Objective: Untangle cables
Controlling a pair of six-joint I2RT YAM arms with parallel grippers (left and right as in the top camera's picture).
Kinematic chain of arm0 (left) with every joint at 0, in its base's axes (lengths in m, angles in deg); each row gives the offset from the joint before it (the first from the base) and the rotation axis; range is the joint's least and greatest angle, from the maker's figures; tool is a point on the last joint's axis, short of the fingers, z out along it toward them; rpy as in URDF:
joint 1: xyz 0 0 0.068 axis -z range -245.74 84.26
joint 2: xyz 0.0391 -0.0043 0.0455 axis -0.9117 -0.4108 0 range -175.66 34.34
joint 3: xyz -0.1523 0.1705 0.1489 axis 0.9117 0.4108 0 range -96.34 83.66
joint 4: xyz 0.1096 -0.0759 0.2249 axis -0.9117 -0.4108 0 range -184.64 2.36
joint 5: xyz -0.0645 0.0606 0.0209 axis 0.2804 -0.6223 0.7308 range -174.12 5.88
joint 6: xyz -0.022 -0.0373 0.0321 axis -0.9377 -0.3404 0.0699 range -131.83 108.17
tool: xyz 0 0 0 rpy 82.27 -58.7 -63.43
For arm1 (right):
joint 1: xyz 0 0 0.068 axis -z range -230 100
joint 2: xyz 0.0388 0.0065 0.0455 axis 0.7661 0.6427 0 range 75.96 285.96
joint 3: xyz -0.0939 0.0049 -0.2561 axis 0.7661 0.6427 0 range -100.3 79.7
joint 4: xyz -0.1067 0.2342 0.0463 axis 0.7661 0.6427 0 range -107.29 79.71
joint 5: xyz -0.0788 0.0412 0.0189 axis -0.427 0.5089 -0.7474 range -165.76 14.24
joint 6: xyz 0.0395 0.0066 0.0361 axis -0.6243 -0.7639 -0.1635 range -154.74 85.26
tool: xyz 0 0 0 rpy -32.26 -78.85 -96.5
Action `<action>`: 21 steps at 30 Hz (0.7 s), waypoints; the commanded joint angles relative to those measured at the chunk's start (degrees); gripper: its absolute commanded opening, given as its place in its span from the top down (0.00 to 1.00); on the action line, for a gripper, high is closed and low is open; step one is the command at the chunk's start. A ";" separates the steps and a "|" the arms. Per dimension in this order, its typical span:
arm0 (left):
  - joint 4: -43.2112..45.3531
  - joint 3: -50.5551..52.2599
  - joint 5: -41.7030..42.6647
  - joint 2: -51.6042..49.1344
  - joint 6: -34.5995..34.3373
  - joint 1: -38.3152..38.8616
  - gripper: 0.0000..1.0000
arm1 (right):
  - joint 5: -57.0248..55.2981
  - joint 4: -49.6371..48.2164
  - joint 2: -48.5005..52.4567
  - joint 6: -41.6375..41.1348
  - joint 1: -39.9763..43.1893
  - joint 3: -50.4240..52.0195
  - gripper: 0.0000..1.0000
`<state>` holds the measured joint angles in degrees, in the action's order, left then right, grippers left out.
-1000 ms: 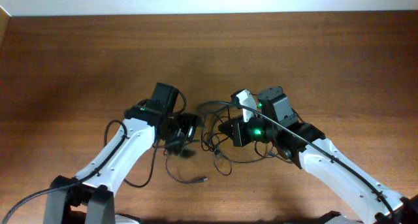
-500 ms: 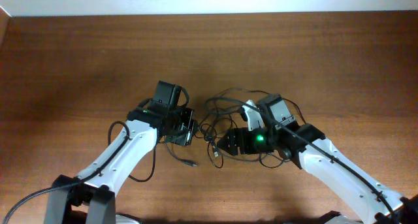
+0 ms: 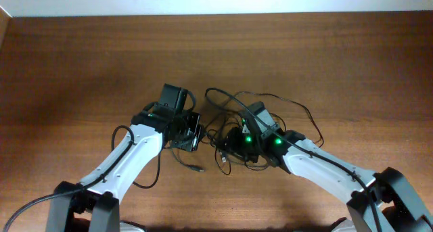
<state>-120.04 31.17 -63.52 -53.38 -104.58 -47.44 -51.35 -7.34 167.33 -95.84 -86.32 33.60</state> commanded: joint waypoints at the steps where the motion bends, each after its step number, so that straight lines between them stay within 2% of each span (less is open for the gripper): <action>1: -0.17 0.28 2.56 -0.33 1.09 -0.20 1.00 | -4.37 -1.90 1.09 -5.99 -0.02 0.20 0.69; 3: -0.20 0.28 4.28 -0.35 1.11 -0.20 1.00 | -5.42 -2.12 1.33 -9.99 -0.04 0.20 0.70; 4: -0.20 0.28 4.79 -0.35 1.09 -0.20 1.00 | -5.38 -2.23 1.38 -10.40 -0.07 0.20 0.76; 6: -0.20 0.26 5.20 -0.35 1.09 -0.20 1.00 | -4.35 -2.08 1.38 -10.32 -0.13 0.20 0.94; 8: -0.17 0.28 4.85 -0.35 1.09 -0.28 1.00 | -3.48 -2.03 1.38 -7.76 -0.63 0.20 0.96; 14: 1.05 0.28 -2.95 -0.35 1.31 -3.76 1.00 | 4.33 0.42 -1.88 12.15 -1.53 0.17 0.96; 18: 2.89 0.28 -5.86 -0.35 1.33 -7.89 1.00 | 1.97 9.77 -5.22 16.28 -1.60 0.17 0.96; 21: 3.08 0.28 -1.18 -0.35 1.57 -11.08 1.00 | -6.93 16.90 -5.09 16.31 -1.55 0.17 0.96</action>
<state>-118.14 31.46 -64.37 -53.38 -104.19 -54.69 -51.27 4.77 162.63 -82.29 -87.32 33.01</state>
